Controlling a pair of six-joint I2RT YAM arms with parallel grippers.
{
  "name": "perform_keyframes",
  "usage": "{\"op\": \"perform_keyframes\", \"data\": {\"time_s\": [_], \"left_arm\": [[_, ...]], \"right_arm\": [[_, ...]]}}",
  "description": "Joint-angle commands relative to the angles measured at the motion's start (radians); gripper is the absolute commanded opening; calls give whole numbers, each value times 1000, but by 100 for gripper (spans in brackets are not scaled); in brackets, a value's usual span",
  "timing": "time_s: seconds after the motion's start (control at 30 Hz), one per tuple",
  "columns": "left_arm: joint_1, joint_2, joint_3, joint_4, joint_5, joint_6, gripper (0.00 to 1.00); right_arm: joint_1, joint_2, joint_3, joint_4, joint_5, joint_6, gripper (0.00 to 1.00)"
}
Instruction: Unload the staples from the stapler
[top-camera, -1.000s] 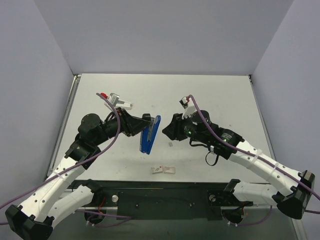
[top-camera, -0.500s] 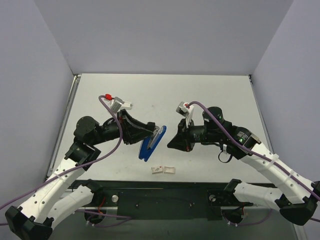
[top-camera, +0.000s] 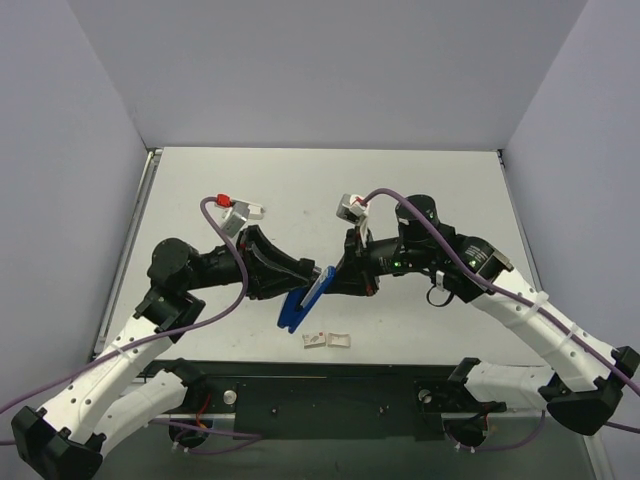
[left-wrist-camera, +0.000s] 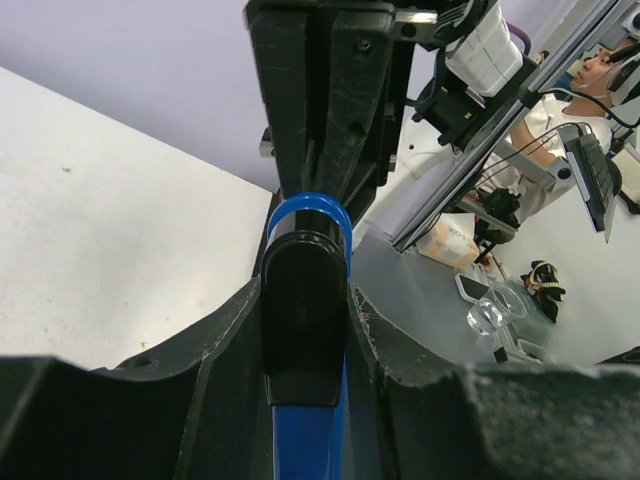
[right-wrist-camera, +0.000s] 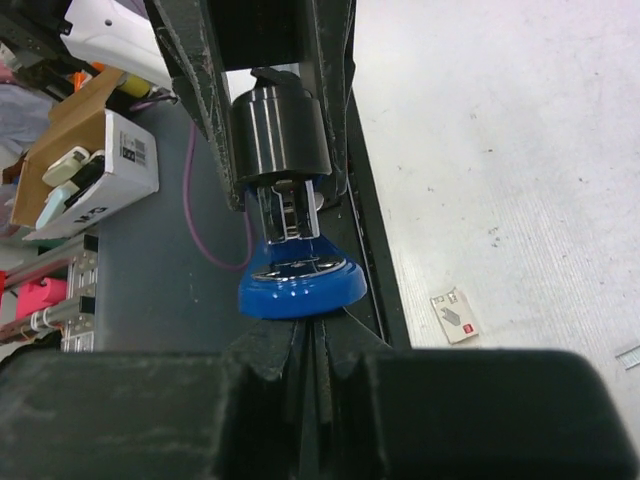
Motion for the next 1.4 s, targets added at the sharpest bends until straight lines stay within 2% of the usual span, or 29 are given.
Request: {"op": "perform_keyframes", "data": {"time_s": [0.0,0.43,0.63,0.87,1.17,1.37], "left_arm": [[-19,4,20,132,49,-18,0],[-108,93,45,81,173,57,0],[-146,126,75,3,181,143,0],[-146,104,109,-79,89,221,0],[-146,110,152,-175,-104,301,0],[-146,147,226,-284,-291,349,0]], "right_arm": [[13,76,85,69,-99,-35,0],[52,310,349,61,-208,-98,0],[53,347,396,35,-210,-119,0],[27,249,283,15,-105,-138,0],[-128,49,38,67,11,-35,0],[-158,-87,-100,75,195,22,2]]}}
